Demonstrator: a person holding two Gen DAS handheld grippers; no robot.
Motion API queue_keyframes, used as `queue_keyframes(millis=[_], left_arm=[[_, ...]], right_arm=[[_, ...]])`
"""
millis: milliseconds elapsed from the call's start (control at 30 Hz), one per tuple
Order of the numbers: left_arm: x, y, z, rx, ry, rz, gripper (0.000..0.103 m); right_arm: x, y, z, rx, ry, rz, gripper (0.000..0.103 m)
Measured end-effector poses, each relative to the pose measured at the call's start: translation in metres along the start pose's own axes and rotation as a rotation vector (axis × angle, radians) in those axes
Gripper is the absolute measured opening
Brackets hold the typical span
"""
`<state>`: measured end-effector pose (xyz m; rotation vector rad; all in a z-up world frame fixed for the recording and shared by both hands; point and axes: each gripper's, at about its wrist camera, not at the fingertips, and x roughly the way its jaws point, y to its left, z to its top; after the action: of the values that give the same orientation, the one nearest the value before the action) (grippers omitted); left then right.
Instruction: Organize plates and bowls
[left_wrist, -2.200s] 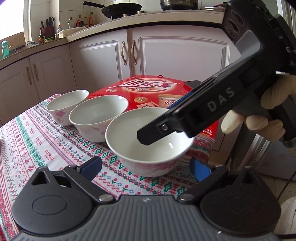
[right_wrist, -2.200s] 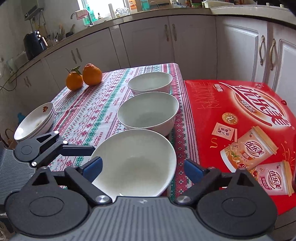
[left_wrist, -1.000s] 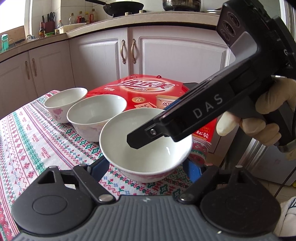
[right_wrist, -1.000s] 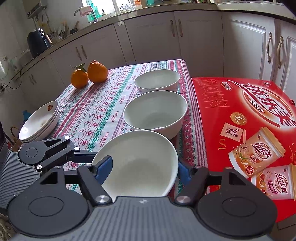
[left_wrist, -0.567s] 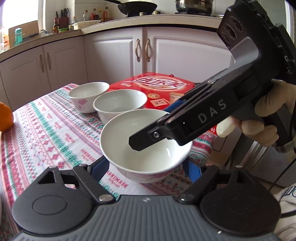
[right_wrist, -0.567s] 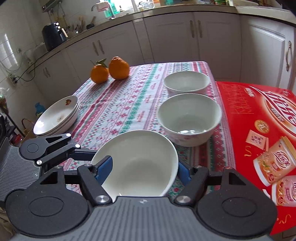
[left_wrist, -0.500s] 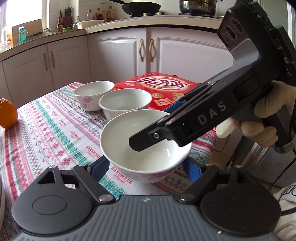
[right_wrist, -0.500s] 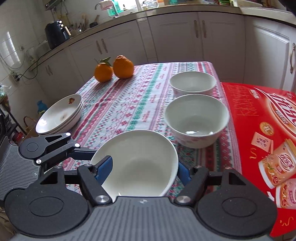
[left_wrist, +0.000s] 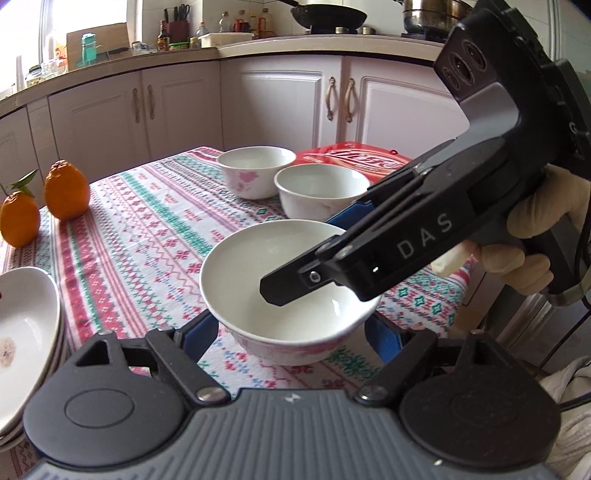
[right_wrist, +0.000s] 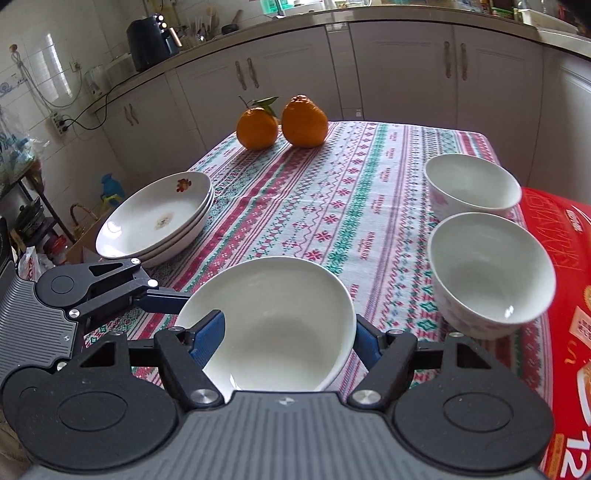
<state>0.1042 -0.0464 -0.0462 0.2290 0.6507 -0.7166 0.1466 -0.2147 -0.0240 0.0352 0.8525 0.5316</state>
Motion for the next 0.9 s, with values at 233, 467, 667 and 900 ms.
queue_keyframes(millis=[233,467,667,900], left_arm=[[0.0,0.019,-0.002,-0.024,0.0,0.029,0.086],[0.004,0.03,-0.003,-0.046,0.008,0.042,0.086],[0.008,0.032,-0.002,-0.047,0.007,0.043,0.086],[0.008,0.029,-0.002,-0.027,0.005,0.048,0.091]], right_arm=[[0.019,0.007,0.015,-0.032,0.012,0.014,0.078],[0.031,0.009,0.025,-0.04,0.017,0.021,0.078],[0.036,0.007,0.026,-0.034,0.022,0.016,0.078],[0.036,0.007,0.025,-0.034,0.011,0.024,0.086]])
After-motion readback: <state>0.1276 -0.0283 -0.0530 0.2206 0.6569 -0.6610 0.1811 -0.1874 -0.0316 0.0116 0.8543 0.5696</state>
